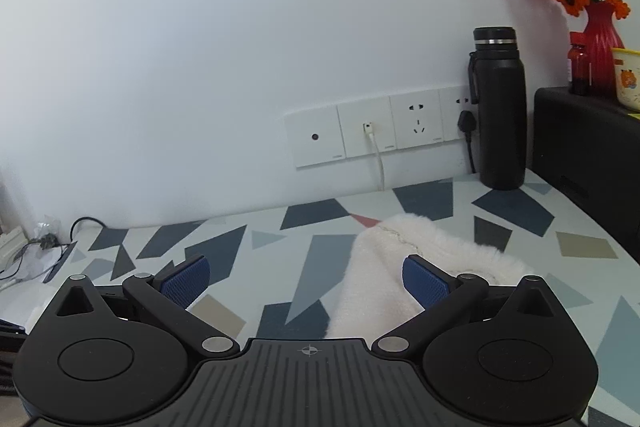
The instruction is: Fold clothes
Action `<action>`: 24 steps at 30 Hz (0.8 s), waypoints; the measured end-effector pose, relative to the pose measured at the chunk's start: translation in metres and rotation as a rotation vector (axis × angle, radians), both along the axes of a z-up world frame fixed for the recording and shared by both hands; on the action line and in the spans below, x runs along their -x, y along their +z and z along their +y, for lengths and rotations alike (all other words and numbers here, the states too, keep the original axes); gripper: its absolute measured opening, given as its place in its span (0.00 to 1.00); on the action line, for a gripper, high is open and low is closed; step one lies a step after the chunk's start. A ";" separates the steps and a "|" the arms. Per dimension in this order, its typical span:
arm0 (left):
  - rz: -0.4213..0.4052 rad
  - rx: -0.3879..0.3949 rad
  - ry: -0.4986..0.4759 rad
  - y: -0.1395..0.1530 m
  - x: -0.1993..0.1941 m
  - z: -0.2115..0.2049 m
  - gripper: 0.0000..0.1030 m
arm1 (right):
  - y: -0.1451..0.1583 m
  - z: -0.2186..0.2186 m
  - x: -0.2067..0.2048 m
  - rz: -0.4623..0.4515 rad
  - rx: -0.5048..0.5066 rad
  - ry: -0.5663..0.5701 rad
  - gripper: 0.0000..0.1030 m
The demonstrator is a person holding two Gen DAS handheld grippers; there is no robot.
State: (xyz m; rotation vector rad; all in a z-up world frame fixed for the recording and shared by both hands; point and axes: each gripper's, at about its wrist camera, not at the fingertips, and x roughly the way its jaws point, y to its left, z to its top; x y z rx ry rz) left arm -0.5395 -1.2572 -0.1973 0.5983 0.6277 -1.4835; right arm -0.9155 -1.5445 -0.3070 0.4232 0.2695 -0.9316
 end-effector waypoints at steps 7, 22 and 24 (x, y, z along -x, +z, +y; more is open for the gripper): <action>0.140 0.199 0.179 0.021 -0.035 0.012 0.00 | -0.006 0.003 0.007 -0.069 -0.137 0.009 0.99; -0.081 0.209 -0.017 0.039 0.044 0.074 0.83 | -0.018 0.022 0.012 -0.028 -0.187 0.041 0.99; -0.067 0.179 -0.067 0.029 0.056 0.082 0.92 | -0.026 0.020 0.011 0.010 -0.195 0.026 0.99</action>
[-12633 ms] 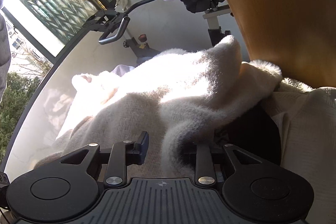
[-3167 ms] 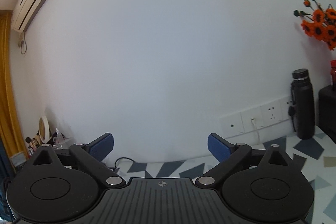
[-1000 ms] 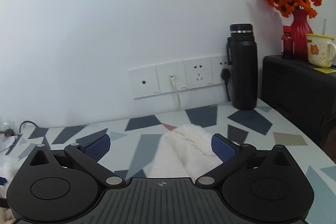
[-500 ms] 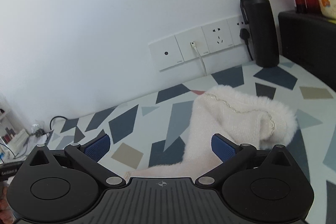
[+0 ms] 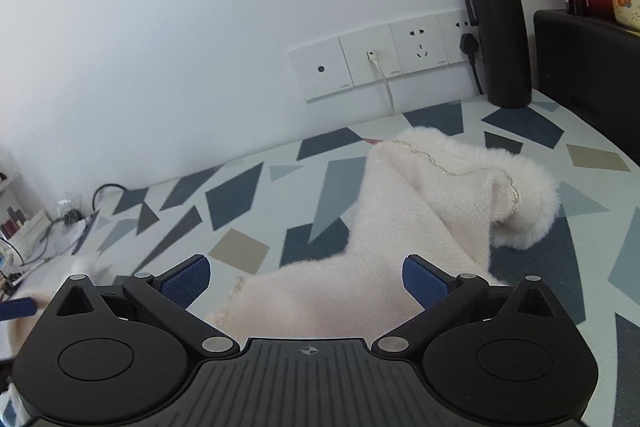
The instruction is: Fold clothes
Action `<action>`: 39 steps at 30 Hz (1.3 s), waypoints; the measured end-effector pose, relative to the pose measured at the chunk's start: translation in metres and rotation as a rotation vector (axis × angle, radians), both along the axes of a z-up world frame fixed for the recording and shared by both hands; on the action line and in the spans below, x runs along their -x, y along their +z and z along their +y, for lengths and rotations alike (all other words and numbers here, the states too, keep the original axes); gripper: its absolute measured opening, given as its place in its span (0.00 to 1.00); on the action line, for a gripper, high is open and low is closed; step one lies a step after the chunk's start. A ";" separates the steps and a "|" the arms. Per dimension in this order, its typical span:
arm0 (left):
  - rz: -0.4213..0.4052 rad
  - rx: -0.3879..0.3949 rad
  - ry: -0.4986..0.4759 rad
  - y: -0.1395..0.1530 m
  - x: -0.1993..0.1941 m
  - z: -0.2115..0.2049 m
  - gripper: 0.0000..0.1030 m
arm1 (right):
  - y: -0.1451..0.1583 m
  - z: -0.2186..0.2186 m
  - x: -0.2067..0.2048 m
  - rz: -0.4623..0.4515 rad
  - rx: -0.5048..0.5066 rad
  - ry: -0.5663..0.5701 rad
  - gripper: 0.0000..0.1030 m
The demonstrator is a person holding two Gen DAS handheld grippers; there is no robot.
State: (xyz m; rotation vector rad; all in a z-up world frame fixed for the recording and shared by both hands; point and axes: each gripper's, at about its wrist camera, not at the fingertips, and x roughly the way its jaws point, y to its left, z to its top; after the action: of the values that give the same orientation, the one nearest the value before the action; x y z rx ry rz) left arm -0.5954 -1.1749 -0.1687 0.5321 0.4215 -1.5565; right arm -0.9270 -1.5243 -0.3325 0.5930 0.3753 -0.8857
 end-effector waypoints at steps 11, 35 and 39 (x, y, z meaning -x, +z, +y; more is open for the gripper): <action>0.226 0.067 0.057 -0.040 -0.004 0.024 0.18 | -0.031 0.017 -0.011 0.179 0.064 0.059 0.10; 0.188 0.068 0.148 -0.024 -0.033 0.021 0.82 | 0.004 0.031 0.056 -0.056 0.171 -0.089 0.10; 0.183 0.041 0.166 -0.041 -0.033 0.015 0.82 | -0.007 0.037 0.049 -0.027 0.151 -0.066 0.14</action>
State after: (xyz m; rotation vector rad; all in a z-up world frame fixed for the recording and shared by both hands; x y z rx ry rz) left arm -0.5622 -1.1603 -0.2095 0.3152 0.5580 -1.4554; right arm -0.9761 -1.4871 -0.3396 0.4795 0.2626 -0.9590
